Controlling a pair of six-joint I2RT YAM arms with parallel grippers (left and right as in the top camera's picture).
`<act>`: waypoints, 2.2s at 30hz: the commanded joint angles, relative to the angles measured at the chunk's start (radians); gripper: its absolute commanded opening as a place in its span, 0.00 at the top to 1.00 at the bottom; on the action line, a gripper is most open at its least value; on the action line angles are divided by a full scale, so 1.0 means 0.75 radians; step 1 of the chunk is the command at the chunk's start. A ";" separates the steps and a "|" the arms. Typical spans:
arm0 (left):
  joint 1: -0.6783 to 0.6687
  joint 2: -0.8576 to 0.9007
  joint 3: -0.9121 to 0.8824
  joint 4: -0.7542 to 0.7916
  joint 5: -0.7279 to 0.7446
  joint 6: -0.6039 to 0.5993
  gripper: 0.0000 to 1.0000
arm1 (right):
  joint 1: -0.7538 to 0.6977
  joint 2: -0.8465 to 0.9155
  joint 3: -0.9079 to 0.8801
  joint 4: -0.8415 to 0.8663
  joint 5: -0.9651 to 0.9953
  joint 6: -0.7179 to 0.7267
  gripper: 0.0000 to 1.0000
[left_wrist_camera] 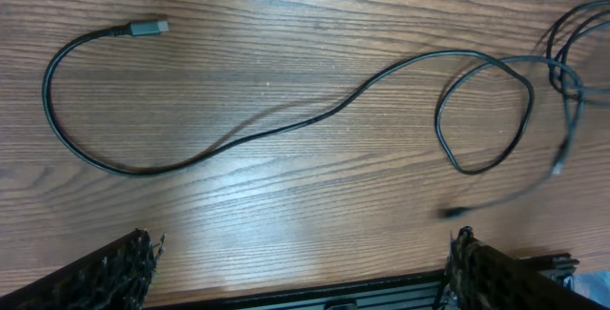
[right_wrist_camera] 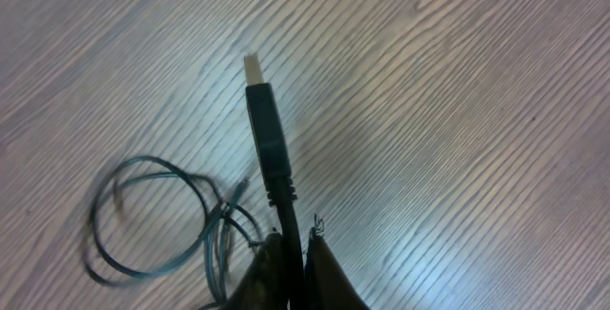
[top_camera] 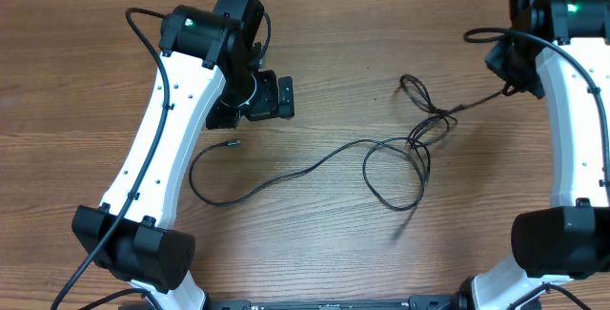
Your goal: Untangle cables
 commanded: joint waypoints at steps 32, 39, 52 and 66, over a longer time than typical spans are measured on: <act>0.005 -0.032 0.025 0.002 0.011 0.020 0.01 | 0.008 0.001 -0.419 0.346 -0.695 -0.478 0.04; 0.005 -0.032 0.025 0.002 0.011 0.020 0.00 | 0.068 0.002 -0.646 0.684 -0.761 -0.559 0.02; 0.005 -0.032 0.025 0.002 0.011 0.020 0.00 | 0.134 0.044 -0.934 1.163 -0.681 -0.546 0.24; 0.005 -0.032 0.025 0.002 0.011 0.020 0.00 | 0.134 0.196 -0.974 1.213 -0.681 -0.547 0.48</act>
